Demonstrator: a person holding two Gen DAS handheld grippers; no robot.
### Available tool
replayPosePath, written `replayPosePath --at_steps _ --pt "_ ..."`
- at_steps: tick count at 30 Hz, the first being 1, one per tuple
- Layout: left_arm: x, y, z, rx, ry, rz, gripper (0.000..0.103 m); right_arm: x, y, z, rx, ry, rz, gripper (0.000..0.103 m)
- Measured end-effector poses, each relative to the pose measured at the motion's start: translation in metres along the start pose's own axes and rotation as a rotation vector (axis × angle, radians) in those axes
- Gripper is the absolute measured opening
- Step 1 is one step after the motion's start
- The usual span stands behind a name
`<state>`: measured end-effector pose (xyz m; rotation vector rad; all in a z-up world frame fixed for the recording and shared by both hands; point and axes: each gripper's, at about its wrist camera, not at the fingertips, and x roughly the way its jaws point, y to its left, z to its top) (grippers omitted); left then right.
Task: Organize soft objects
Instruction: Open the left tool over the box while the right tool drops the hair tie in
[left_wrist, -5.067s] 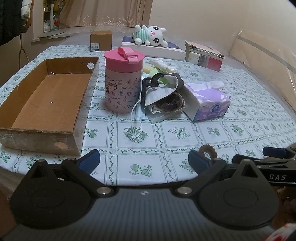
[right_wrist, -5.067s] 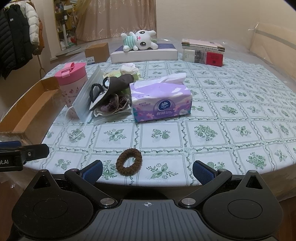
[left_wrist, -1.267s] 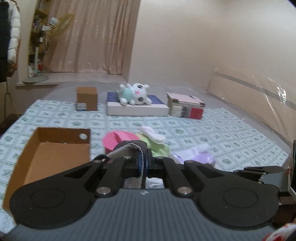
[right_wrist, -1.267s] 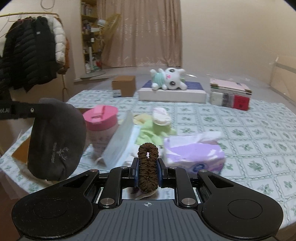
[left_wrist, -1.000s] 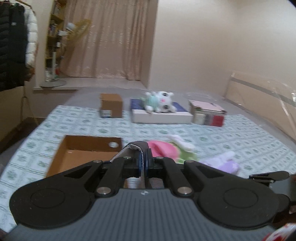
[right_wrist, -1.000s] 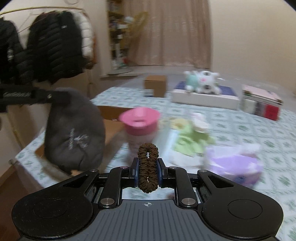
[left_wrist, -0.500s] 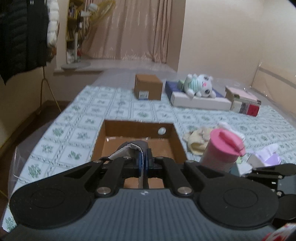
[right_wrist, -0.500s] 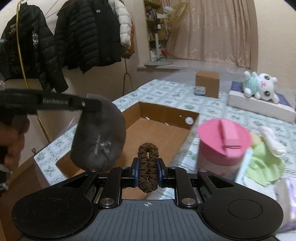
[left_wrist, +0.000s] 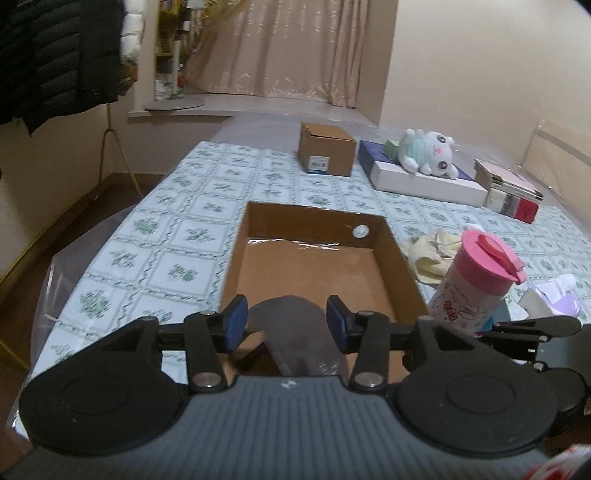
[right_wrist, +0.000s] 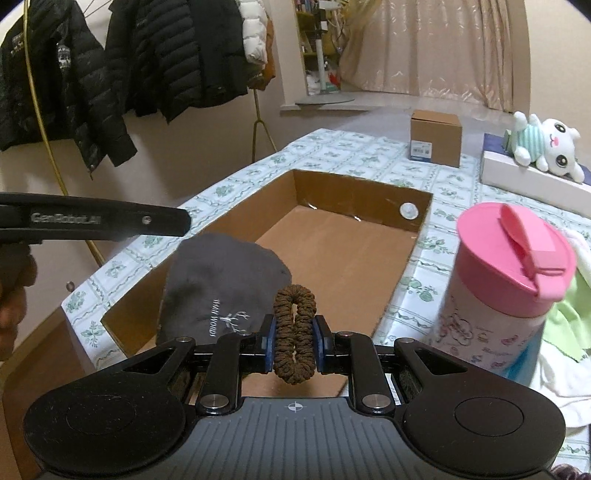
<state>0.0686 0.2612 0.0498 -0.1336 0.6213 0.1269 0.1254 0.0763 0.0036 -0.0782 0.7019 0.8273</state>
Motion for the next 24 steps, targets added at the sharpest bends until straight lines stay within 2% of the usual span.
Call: replayPosePath --at_steps 1,2,4,10,18,24 --pt "-0.002 0.003 -0.001 -0.003 0.0 0.005 0.044 0.001 0.001 0.0 -0.004 0.001 0.005 0.03" --pt "-0.004 0.005 -0.003 -0.007 0.002 0.009 0.045 0.002 0.003 0.001 -0.007 -0.002 0.002 0.047" --pt "-0.007 0.009 -0.005 -0.009 0.009 0.015 0.045 0.002 0.005 0.001 -0.008 -0.017 0.007 0.064" --pt "-0.024 0.011 -0.014 0.001 -0.003 0.031 0.049 -0.011 0.01 -0.004 -0.008 -0.012 -0.001 0.064" --pt "-0.047 -0.017 -0.031 0.022 -0.009 0.005 0.067 -0.066 -0.001 -0.026 0.056 -0.031 -0.097 0.064" --pt "-0.064 -0.045 -0.044 -0.002 -0.033 -0.008 0.082 -0.111 -0.012 -0.04 0.06 -0.048 -0.174 0.064"
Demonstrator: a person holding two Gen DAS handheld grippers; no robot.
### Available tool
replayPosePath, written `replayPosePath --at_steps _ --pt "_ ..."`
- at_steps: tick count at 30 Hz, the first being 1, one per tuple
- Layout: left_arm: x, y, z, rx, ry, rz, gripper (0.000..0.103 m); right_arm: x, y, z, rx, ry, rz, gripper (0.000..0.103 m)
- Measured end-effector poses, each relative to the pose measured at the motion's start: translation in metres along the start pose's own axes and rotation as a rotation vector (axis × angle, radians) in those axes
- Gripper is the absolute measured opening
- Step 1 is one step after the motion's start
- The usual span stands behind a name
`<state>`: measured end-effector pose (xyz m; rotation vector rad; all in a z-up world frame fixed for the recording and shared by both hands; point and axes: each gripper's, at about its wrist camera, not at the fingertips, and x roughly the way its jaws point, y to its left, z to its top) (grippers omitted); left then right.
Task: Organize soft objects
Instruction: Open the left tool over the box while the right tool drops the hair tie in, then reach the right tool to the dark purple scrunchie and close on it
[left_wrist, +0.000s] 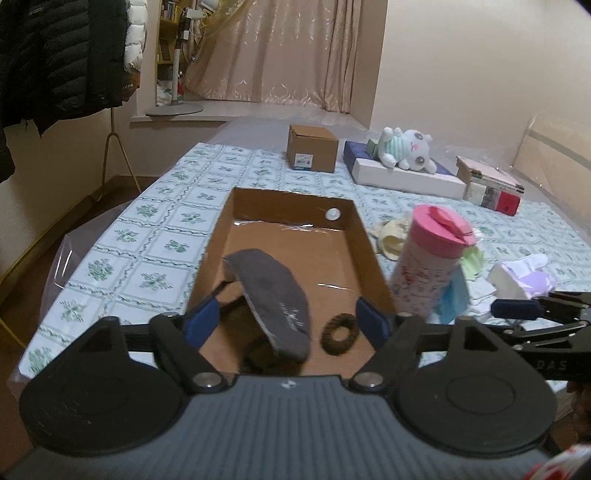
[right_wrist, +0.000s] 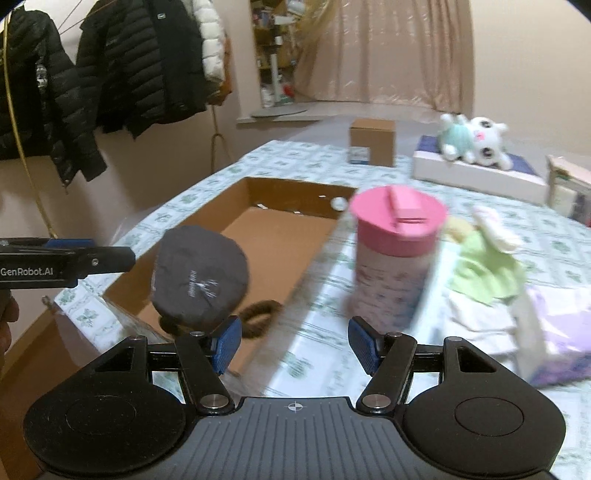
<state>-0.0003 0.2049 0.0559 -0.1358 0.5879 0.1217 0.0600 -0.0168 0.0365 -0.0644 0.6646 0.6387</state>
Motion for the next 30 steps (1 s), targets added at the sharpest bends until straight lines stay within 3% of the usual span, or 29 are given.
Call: replayPosePath --at_steps 9,14,20,30 --pt "-0.013 -0.037 -0.018 -0.063 -0.03 0.01 0.1 -0.047 -0.035 -0.026 -0.007 -0.006 -0.093 0.072" --pt "-0.013 -0.061 -0.02 -0.059 -0.025 -0.017 0.101 -0.064 -0.064 -0.043 0.051 -0.011 -0.16 0.075" --pt "-0.008 -0.088 -0.018 0.02 -0.026 -0.054 0.101 -0.073 -0.092 -0.063 0.151 0.007 -0.221 0.075" --pt "0.012 -0.116 -0.02 0.062 0.005 -0.12 0.1 -0.062 -0.114 -0.07 0.213 0.015 -0.23 0.075"
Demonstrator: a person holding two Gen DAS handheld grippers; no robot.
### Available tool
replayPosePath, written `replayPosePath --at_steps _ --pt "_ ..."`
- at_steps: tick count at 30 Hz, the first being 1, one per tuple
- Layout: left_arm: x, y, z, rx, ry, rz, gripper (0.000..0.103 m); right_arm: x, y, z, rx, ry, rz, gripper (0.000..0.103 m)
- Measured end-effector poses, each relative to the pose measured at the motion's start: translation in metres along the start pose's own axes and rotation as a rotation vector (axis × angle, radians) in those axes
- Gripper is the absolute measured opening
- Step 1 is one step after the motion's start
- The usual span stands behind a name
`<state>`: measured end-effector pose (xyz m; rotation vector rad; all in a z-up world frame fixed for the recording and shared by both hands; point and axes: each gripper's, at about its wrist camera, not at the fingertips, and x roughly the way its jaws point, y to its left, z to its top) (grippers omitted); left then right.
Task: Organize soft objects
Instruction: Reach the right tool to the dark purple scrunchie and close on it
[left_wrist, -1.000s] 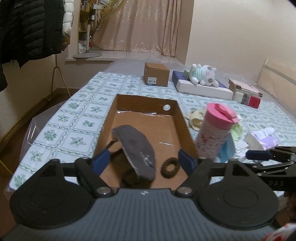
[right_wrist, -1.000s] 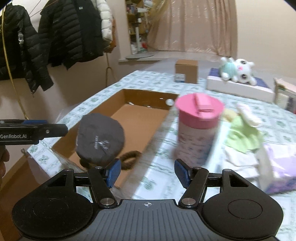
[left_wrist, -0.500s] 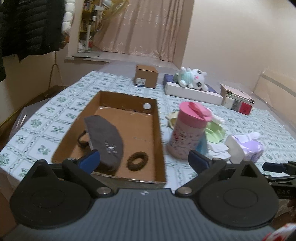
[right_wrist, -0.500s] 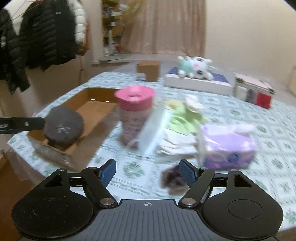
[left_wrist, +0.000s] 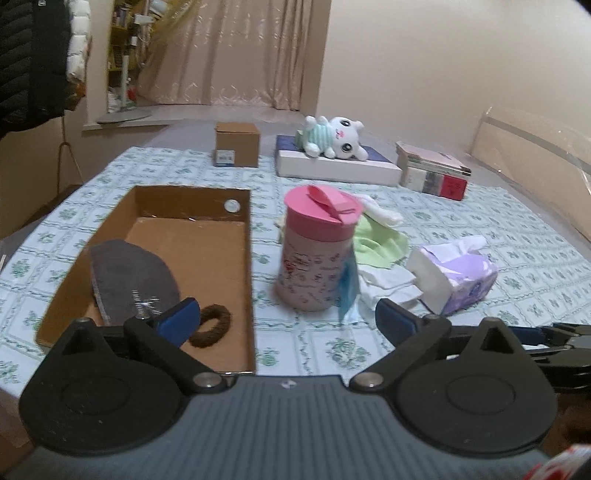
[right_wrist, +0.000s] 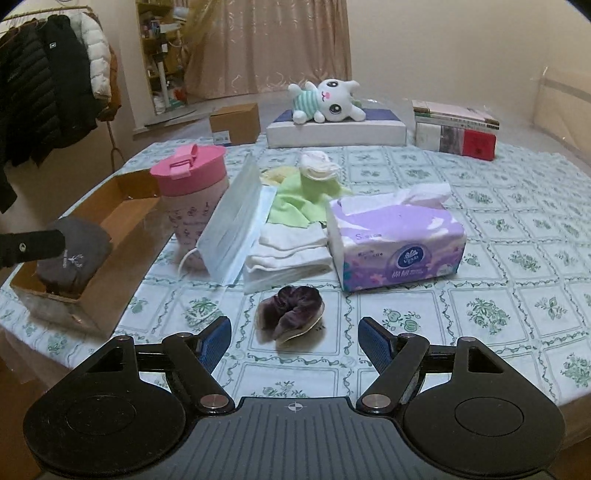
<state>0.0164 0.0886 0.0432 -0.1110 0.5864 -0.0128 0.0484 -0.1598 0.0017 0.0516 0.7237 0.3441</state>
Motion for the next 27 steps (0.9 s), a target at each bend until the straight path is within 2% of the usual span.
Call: replayPosePath --at_steps 4,15,27 --pt "0.013 -0.006 0.0 0.009 0.016 -0.01 0.099 0.011 -0.005 0.001 0.02 0.01 0.005 0.075" --pt "0.046 -0.022 0.001 0.046 0.062 -0.027 0.089 0.039 -0.018 0.005 0.067 0.024 0.029 0.075" --pt "0.07 -0.03 0.004 0.067 0.073 -0.024 0.089 0.081 -0.007 0.005 0.025 0.072 0.049 0.075"
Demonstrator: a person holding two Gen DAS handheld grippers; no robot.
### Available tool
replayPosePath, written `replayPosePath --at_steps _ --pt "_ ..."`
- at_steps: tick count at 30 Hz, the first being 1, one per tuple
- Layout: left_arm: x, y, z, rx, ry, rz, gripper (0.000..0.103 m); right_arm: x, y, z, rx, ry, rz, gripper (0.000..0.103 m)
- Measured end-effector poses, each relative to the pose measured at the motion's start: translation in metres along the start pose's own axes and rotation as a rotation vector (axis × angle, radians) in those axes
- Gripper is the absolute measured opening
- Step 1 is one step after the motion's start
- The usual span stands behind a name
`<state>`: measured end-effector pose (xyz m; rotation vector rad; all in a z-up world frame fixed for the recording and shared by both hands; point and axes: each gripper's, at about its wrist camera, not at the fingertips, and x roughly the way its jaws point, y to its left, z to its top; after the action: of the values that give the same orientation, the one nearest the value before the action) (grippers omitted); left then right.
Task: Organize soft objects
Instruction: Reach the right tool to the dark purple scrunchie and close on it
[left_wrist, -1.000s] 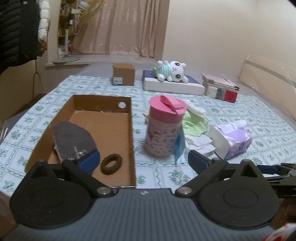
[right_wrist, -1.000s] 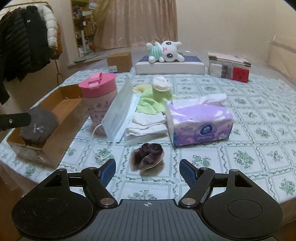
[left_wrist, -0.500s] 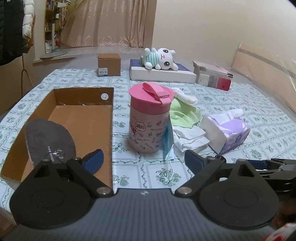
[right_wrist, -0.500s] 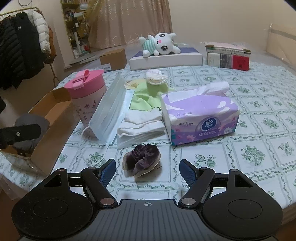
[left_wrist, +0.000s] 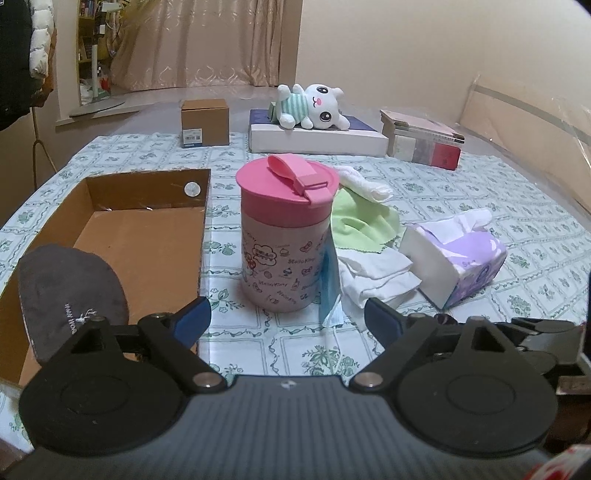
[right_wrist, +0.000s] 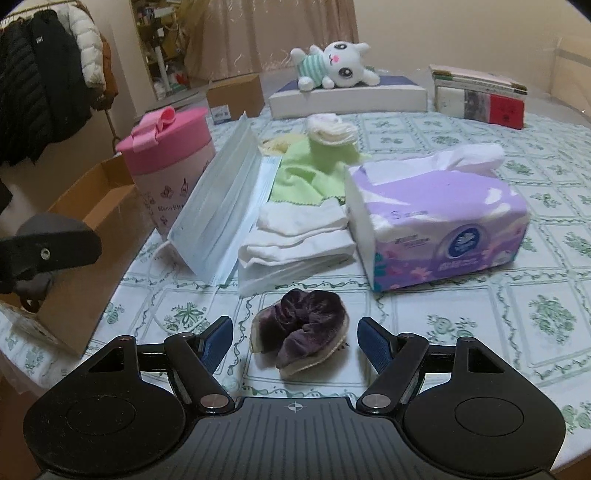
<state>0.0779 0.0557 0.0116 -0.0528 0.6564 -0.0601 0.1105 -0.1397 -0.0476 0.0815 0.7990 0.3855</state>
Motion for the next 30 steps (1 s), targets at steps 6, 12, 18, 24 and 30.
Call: replayPosePath --at_steps 6,12,18,24,30 --pt "0.007 -0.003 0.003 0.009 0.005 -0.006 0.086 0.009 0.0 0.001 -0.022 0.012 -0.018 0.046" --pt "0.015 -0.011 0.005 0.024 0.015 -0.02 0.083 -0.001 -0.006 0.001 -0.018 -0.004 -0.02 0.02" --pt "0.03 -0.023 0.007 0.06 0.021 -0.036 0.073 -0.021 -0.019 0.005 0.017 -0.041 -0.036 0.014" --pt "0.052 -0.035 0.01 0.106 0.039 -0.041 0.056 -0.033 -0.033 0.008 0.044 -0.059 -0.057 0.014" --pt "0.077 -0.046 0.01 0.148 0.068 -0.029 0.032 -0.036 -0.041 0.009 0.06 -0.061 -0.064 0.014"
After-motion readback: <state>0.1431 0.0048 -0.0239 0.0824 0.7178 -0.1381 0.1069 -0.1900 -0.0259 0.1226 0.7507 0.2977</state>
